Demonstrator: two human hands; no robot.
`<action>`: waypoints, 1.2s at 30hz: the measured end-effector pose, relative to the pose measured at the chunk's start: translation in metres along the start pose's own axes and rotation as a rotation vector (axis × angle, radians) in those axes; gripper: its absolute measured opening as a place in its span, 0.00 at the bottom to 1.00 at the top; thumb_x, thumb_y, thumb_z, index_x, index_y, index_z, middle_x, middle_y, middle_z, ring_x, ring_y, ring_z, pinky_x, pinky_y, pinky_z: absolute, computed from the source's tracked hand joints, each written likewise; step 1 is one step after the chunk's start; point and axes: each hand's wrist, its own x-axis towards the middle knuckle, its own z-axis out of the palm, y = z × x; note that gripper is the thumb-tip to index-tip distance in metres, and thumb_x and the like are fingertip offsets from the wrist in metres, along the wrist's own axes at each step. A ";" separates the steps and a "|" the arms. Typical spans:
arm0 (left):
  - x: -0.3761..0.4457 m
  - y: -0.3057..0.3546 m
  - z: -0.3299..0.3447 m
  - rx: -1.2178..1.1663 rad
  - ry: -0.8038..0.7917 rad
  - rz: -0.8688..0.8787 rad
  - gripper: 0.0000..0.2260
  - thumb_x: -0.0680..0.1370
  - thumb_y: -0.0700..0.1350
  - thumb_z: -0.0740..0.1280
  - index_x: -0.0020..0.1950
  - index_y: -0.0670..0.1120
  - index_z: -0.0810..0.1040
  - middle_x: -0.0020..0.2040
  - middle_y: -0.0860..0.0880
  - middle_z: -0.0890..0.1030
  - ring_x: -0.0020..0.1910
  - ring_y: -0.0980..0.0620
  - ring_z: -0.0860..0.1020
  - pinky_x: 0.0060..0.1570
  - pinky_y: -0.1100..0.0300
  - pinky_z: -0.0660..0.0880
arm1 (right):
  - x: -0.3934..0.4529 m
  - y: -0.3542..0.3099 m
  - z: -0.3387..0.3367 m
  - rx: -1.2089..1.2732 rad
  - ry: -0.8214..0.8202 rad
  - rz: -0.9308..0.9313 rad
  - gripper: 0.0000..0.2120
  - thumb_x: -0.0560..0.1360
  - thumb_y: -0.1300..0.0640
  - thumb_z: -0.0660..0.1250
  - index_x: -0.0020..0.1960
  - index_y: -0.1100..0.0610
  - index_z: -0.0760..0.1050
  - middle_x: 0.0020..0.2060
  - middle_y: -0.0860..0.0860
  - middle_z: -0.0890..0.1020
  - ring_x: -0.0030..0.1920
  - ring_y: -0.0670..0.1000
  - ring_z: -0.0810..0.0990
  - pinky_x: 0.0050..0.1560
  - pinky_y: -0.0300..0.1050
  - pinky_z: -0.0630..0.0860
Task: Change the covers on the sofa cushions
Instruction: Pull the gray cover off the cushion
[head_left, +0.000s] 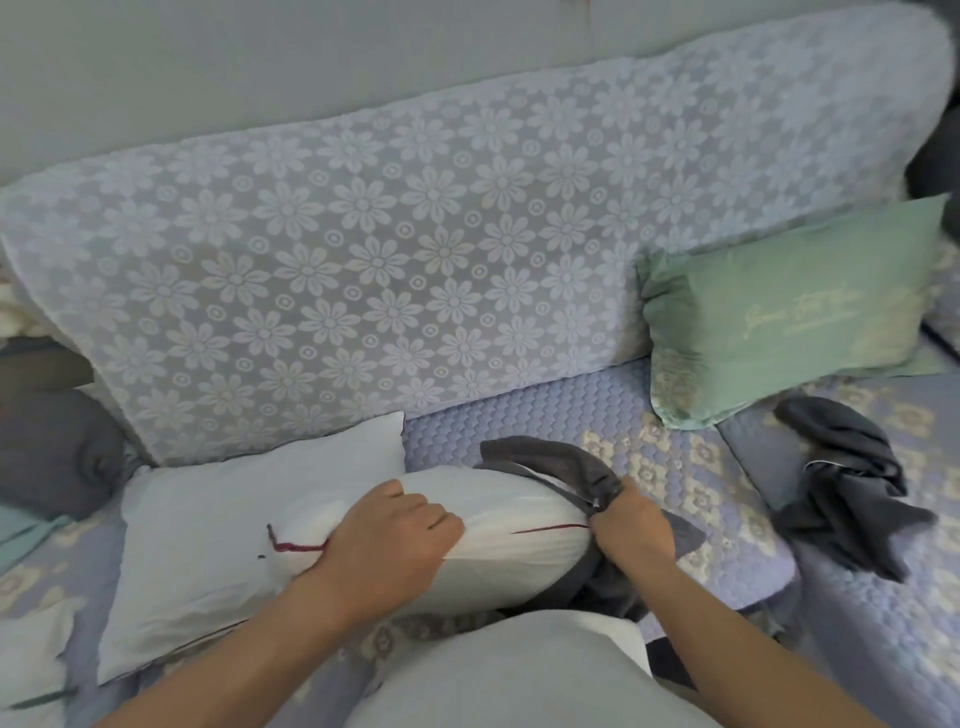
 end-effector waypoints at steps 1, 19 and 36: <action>-0.007 -0.009 -0.005 0.012 0.002 -0.034 0.07 0.66 0.37 0.59 0.35 0.49 0.72 0.29 0.50 0.70 0.27 0.47 0.70 0.31 0.56 0.67 | 0.008 0.011 -0.010 -0.049 0.036 0.043 0.17 0.75 0.56 0.63 0.63 0.55 0.67 0.50 0.57 0.81 0.52 0.61 0.81 0.51 0.53 0.78; -0.078 -0.149 -0.057 0.429 0.312 -0.605 0.04 0.65 0.35 0.62 0.37 0.43 0.72 0.30 0.42 0.72 0.27 0.39 0.72 0.30 0.48 0.66 | 0.005 0.000 -0.009 0.348 0.015 0.176 0.12 0.72 0.56 0.73 0.51 0.52 0.72 0.41 0.55 0.80 0.43 0.60 0.78 0.44 0.50 0.74; -0.299 -0.178 0.031 0.163 -0.297 -1.161 0.15 0.68 0.38 0.55 0.49 0.44 0.79 0.35 0.42 0.79 0.37 0.39 0.78 0.39 0.47 0.74 | -0.028 -0.124 0.045 0.733 0.006 0.275 0.16 0.71 0.62 0.74 0.57 0.61 0.78 0.51 0.63 0.83 0.48 0.63 0.83 0.54 0.64 0.80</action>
